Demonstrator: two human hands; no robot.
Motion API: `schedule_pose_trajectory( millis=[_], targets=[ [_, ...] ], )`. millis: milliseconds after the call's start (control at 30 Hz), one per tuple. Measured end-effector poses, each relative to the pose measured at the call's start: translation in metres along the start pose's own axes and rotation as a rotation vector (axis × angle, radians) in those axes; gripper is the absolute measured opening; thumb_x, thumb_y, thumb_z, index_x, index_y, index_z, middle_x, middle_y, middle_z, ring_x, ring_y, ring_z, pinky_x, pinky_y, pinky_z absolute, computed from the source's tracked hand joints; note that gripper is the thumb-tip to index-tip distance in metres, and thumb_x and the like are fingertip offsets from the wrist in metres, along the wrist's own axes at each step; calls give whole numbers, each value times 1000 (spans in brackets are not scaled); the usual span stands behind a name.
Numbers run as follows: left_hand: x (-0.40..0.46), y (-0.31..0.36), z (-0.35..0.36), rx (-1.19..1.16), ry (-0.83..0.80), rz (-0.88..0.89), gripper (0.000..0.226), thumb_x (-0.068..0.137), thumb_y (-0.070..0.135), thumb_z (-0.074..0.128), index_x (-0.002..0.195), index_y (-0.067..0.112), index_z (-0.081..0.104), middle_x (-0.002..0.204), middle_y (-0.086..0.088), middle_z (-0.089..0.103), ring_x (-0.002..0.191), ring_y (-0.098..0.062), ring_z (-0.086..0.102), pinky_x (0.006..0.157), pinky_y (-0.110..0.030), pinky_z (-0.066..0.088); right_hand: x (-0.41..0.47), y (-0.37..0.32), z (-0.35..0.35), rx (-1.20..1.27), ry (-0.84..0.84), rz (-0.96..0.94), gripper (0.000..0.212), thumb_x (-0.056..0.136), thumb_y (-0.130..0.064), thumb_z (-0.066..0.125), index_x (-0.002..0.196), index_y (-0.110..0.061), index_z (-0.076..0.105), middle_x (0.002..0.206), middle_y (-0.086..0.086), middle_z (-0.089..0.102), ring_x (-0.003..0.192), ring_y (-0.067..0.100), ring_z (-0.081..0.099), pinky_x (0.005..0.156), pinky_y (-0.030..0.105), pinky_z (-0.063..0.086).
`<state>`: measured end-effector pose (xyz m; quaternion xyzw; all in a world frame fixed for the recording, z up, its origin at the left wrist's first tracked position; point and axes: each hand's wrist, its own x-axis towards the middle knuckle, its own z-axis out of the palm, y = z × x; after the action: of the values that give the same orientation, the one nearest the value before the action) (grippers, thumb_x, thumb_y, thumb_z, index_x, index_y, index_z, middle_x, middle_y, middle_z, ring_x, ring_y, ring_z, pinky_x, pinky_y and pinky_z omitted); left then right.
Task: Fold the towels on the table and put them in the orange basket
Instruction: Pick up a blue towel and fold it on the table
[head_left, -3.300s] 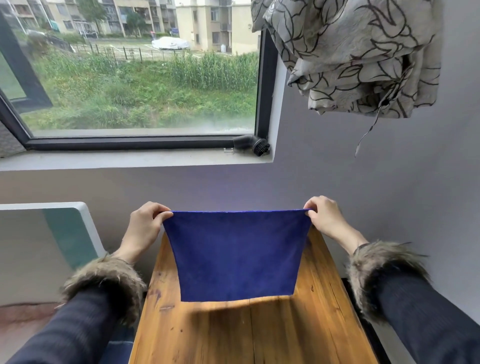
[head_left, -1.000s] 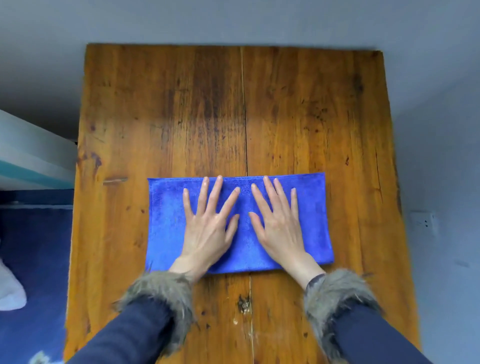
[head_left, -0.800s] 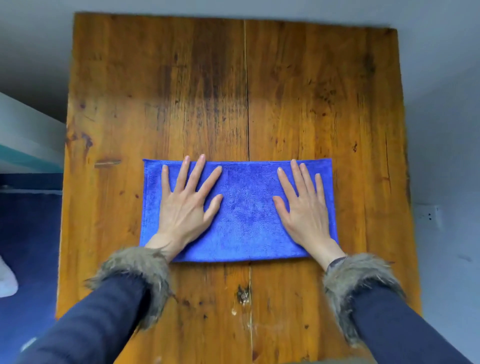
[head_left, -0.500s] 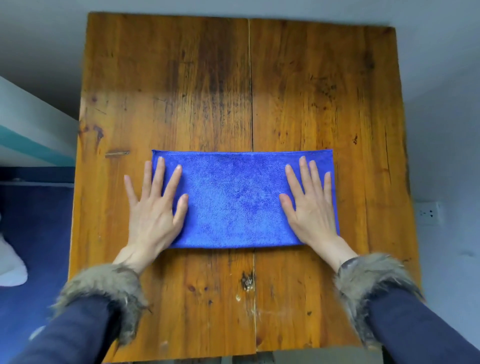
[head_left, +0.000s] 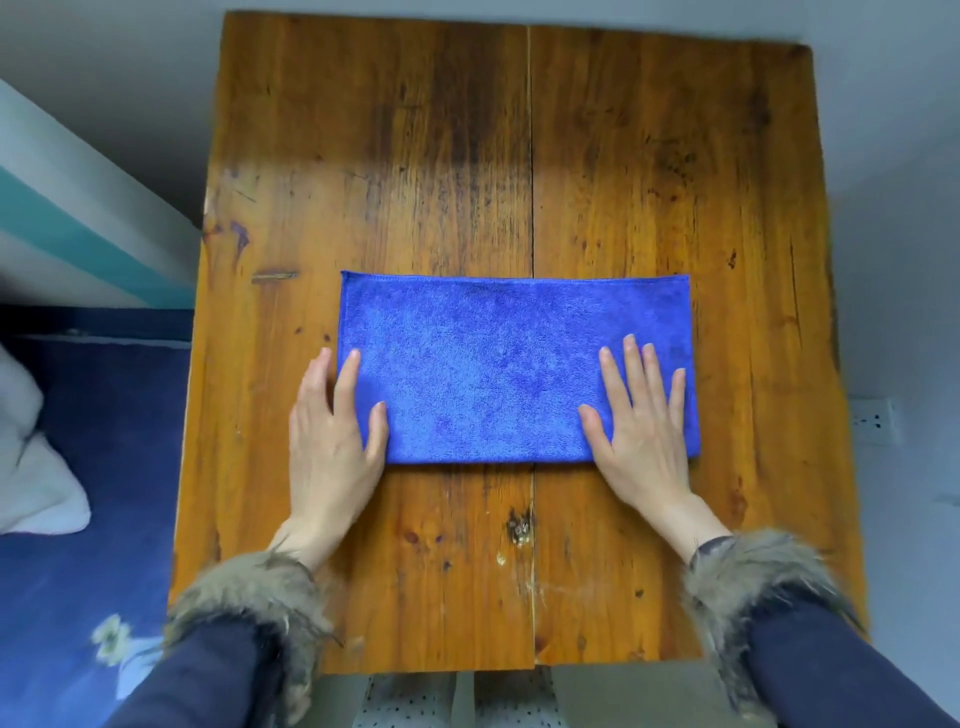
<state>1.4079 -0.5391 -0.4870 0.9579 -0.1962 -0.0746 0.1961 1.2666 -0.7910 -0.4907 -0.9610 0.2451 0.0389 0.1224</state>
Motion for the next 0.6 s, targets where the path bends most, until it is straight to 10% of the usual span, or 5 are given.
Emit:
schedule_pose_trajectory(
  millis=[133,600],
  targets=[
    [7,-1,-12,-72,123,-288,40,87,23,62,121,5,52,113,-22,46,104,-38,41,87,-42,36,6,-43,0,1,14,-137,59,91,-43,33,145,-18,30,154,7,22,143,24,13,114,54,6],
    [32,12,-17,-57,-168,-500,30,84,29,58,105,8,61,117,-15,49,114,-32,42,93,-41,35,11,-86,25,-120,-90,-92,58,93,-44,39,146,-22,27,156,4,18,144,23,9,114,56,4]
  ],
)
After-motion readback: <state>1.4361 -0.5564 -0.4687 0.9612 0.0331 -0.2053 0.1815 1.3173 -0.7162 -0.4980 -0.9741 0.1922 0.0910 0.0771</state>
